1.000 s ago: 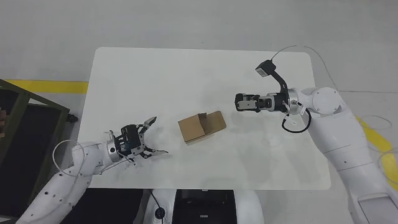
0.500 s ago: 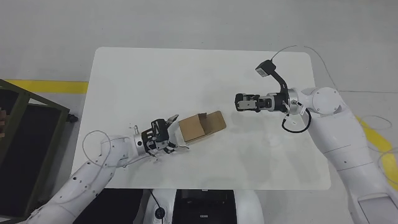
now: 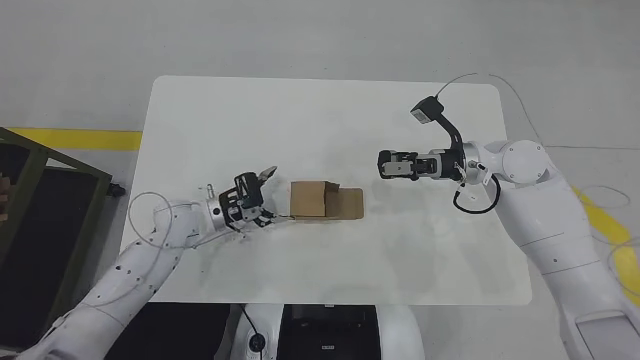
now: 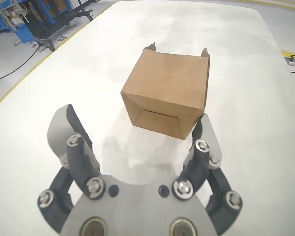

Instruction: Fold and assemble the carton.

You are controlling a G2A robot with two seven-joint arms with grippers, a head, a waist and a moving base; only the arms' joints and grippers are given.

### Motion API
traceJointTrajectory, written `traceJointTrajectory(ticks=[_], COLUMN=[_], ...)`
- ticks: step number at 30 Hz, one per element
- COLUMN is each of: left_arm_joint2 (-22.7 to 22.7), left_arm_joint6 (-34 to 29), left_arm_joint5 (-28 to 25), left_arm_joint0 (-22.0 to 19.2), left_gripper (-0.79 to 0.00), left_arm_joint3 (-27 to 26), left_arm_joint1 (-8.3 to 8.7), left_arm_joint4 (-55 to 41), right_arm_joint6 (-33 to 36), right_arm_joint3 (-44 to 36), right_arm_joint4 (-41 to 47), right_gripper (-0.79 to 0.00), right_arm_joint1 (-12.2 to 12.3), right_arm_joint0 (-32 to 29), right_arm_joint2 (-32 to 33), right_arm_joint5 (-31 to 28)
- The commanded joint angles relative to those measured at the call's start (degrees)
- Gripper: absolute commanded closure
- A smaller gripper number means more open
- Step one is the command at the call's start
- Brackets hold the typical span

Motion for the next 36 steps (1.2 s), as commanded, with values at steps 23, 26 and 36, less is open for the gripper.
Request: traceJointTrajectory(ticks=[23,26,36], left_arm_joint2=[7.85,8.77,10.75], left_arm_joint6=[6.10,5.79,6.98], left_arm_joint5=[-4.08,-4.81,-8.88], left_arm_joint0=[-9.14,-10.42,-12.98], left_gripper=[-0.785,-0.785,-0.785], left_arm_joint3=[5.69,6.70,10.24], left_arm_joint1=[-2.11,-2.59,-3.60], left_arm_joint4=[7.93,7.31,4.77], right_arm_joint6=[0.00,0.00,0.00], right_arm_joint3=[0.00,0.00,0.00], right_arm_joint4=[0.00,0.00,0.00], right_gripper=[-0.785,-0.785,-0.785], right_arm_joint1=[0.00,0.00,0.00], right_arm_joint0=[0.00,0.00,0.00], right_arm_joint2=[0.00,0.00,0.00], right_arm_joint5=[0.00,0.00,0.00])
